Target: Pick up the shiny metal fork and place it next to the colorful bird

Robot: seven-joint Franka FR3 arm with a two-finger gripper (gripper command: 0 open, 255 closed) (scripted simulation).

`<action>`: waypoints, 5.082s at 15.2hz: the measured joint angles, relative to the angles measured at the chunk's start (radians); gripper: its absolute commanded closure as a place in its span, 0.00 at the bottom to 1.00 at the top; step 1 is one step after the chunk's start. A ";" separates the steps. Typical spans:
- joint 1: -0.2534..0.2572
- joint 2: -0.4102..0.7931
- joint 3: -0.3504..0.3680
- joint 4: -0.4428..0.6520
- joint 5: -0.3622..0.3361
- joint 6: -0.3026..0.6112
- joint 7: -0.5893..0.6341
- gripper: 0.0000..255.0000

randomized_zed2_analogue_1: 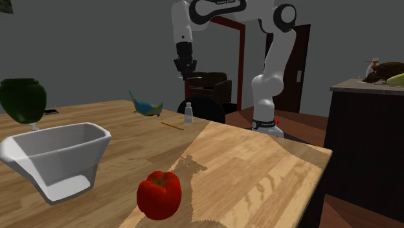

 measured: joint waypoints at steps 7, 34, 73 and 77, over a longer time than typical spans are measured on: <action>-0.068 0.123 -0.103 0.130 -0.047 -0.023 -0.154 1.00; -0.244 0.588 -0.274 0.566 -0.035 -0.029 -0.504 1.00; -0.246 0.705 -0.262 0.312 0.000 0.340 -0.542 0.00; -0.245 0.705 -0.262 0.312 0.000 0.340 -0.542 0.00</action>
